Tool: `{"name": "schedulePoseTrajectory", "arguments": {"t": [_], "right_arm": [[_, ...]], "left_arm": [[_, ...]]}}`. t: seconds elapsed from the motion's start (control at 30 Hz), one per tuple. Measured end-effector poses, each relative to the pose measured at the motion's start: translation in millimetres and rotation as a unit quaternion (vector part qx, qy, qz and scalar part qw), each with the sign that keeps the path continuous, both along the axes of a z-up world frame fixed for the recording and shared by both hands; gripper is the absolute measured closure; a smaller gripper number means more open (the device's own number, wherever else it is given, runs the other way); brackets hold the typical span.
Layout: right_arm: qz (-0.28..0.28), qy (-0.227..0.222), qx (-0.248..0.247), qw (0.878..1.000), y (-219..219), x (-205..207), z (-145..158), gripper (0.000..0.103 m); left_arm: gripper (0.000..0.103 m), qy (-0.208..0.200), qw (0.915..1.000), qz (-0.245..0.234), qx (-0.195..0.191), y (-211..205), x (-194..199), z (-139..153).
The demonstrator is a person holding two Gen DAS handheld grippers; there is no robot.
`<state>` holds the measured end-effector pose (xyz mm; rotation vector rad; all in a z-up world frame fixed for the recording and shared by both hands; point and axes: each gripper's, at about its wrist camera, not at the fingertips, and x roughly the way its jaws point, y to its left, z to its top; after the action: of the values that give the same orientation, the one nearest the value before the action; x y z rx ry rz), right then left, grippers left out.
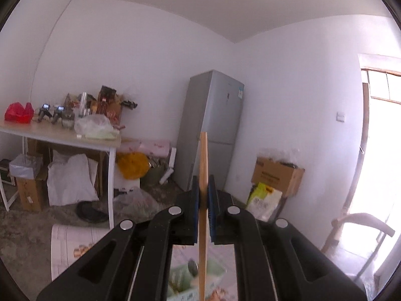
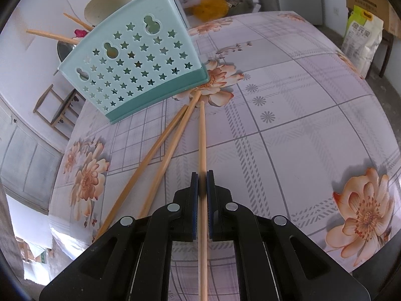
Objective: Organize utensils
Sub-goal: 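Lift the chopstick with the left tool and drop it into the mint holder, then lift the chopstick with the right tool and drop it into the holder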
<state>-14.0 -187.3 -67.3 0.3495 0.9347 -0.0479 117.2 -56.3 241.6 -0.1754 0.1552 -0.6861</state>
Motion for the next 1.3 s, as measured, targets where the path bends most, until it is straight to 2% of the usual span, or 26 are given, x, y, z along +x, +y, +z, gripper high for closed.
{"name": "schedulePoseTrajectory", "arguments": {"t": [0.1, 0.17, 0.3, 0.4, 0.53, 0.57, 0.6, 0.67, 0.8, 0.93, 1.1, 1.23, 1.3], "right_arm": [[0.000, 0.000, 0.002, 1.000, 0, 1, 0, 0.098], [-0.001, 0.000, 0.004, 1.000, 0, 1, 0, 0.098], [-0.001, 0.000, 0.008, 1.000, -2, 1, -1, 0.098], [0.000, 0.001, 0.007, 1.000, -2, 1, 0, 0.098], [0.002, 0.002, 0.006, 1.000, -2, 2, 0, 0.098], [0.002, 0.002, 0.006, 1.000, -2, 2, 0, 0.098], [0.003, 0.003, 0.006, 1.000, -2, 2, 0, 0.098], [0.005, 0.005, 0.005, 1.000, -2, 3, 1, 0.098], [0.014, 0.014, -0.001, 1.000, 0, 9, 2, 0.096], [0.025, 0.022, -0.033, 0.999, 8, 19, 6, 0.091], [0.036, 0.030, -0.072, 0.996, 18, 33, 7, 0.091], [0.041, 0.030, -0.099, 0.994, 24, 42, 7, 0.091], [0.038, 0.028, -0.111, 0.993, 25, 45, 7, 0.094]], "left_arm": [[0.097, -0.027, 0.9994, 0.021, 0.004, -9, 10, 6], [0.097, -0.025, 0.9993, 0.026, 0.007, -18, 21, -1], [0.097, -0.017, 0.9979, 0.048, 0.039, -36, 36, -40], [0.097, 0.012, 0.9968, 0.052, 0.060, -43, 45, -75], [0.096, 0.034, 0.9949, 0.056, 0.077, -42, 45, -102], [0.092, 0.035, 0.9946, 0.057, 0.079, -39, 41, -104], [0.081, 0.035, 0.9943, 0.060, 0.080, -36, 37, -105], [0.069, 0.029, 0.9944, 0.067, 0.076, -29, 26, -106], [0.059, 0.022, 0.9953, 0.068, 0.065, -7, -1, -106], [0.054, 0.016, 0.9966, 0.053, 0.061, 13, -30, -110], [0.052, 0.026, 0.9975, 0.016, 0.064, 37, -59, -120], [0.052, 0.031, 0.9948, -0.016, 0.095, 41, -82, -138], [0.052, 0.054, 0.9924, -0.036, 0.105, 39, -88, -152]]}}
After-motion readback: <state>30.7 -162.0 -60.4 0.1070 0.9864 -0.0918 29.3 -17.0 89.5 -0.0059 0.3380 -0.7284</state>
